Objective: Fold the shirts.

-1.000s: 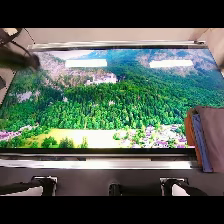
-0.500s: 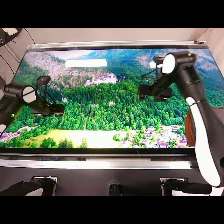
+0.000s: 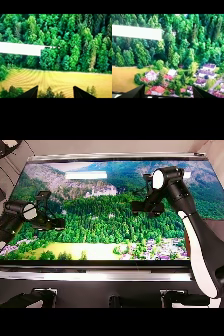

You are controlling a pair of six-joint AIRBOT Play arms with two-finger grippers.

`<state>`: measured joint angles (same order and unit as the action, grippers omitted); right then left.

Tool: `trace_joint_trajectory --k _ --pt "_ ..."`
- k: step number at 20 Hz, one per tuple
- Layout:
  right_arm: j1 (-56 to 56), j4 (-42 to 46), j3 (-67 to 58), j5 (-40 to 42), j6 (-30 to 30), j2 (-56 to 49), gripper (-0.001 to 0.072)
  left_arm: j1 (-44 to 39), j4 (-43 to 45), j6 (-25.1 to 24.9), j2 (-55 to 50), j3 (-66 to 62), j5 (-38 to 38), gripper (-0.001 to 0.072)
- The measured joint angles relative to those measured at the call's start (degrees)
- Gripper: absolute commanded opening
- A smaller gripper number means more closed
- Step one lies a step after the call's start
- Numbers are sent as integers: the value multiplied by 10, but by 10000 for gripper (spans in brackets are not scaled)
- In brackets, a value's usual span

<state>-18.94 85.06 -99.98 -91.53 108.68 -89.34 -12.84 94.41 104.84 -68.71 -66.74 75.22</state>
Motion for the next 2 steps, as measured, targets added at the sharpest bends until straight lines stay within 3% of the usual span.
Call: trace_joint_trajectory --k 2 --pt "-1 -1 0 0 0 0 703 0 0 0 0 0 0 533"
